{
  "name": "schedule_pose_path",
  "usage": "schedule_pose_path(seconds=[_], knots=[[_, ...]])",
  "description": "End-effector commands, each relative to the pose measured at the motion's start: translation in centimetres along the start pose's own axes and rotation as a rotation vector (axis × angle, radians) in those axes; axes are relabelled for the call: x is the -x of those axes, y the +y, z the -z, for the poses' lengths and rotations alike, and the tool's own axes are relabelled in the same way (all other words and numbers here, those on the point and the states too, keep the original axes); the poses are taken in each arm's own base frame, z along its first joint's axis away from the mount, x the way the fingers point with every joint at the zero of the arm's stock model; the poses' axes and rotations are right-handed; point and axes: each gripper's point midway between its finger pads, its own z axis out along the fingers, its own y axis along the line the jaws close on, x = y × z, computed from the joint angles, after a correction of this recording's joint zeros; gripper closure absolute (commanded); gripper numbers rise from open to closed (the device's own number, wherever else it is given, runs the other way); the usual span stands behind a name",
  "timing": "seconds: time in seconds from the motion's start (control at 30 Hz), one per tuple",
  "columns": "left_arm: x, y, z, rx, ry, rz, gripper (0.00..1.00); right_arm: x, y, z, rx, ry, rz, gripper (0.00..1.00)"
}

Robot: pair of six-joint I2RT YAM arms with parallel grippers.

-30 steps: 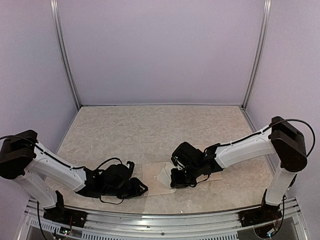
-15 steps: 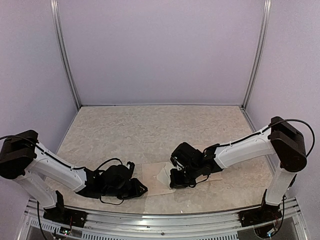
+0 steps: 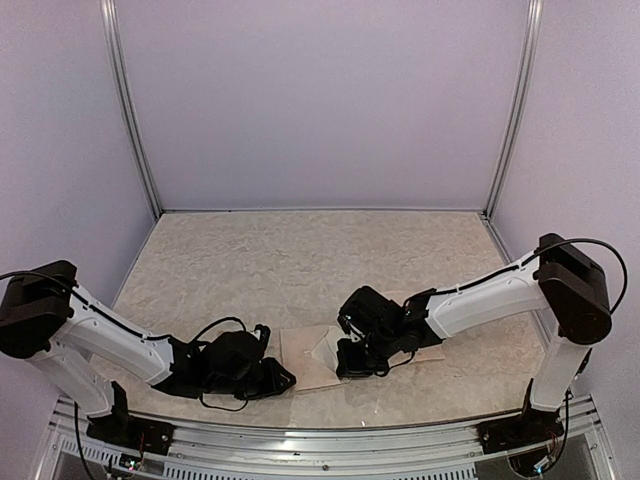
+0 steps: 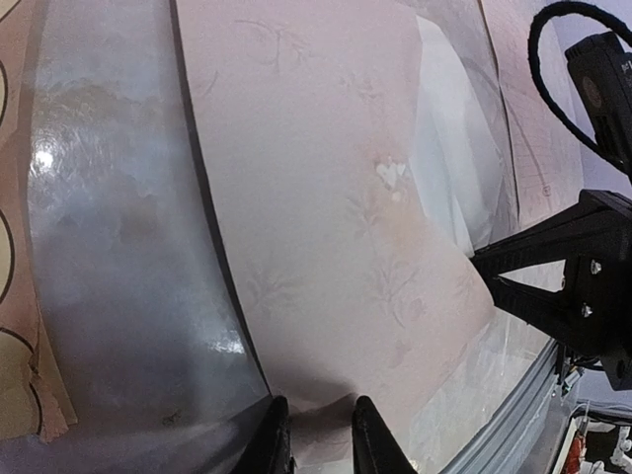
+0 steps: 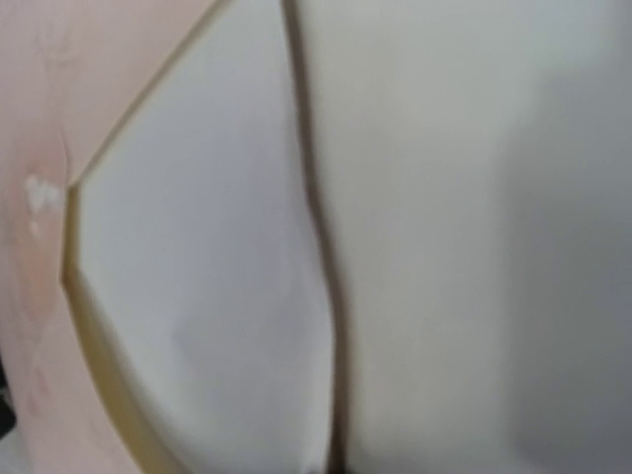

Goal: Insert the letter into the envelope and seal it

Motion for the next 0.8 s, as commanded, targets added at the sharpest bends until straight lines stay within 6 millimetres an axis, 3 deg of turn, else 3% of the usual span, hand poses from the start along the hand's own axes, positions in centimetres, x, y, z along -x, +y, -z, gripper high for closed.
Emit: schedule_pose_path(seconds=[0.0, 0.03, 0.2, 0.27, 0.47, 0.67, 0.77], knots=[[-0.1, 0.3, 0.4, 0.023, -0.005, -0.015, 0.79, 0.4, 1.0, 1.0, 0.013, -0.037, 0.005, 1.00], [0.1, 0.1, 0.6, 0.025, -0.011, -0.019, 0.77, 0.6, 1.1, 1.5, 0.011, -0.050, 0.006, 1.00], [1.7, -1.2, 2.0, 0.034, -0.057, -0.055, 0.64, 1.5, 0.7, 4.3, -0.028, -0.121, 0.011, 0.70], [2.3, -1.7, 2.5, 0.038, -0.075, -0.072, 0.61, 1.7, 0.3, 5.2, -0.043, -0.141, 0.014, 0.62], [3.4, -3.2, 3.0, 0.001, -0.085, -0.095, 0.56, 1.6, -0.4, 5.5, -0.044, -0.142, 0.034, 0.58], [4.6, -1.9, 2.4, 0.015, -0.092, -0.079, 0.55, 2.3, 0.4, 4.4, -0.005, -0.139, 0.056, 0.59], [5.1, -1.5, 2.2, -0.012, -0.088, -0.061, 0.55, 3.0, -0.4, 4.2, -0.030, -0.137, 0.028, 0.59]])
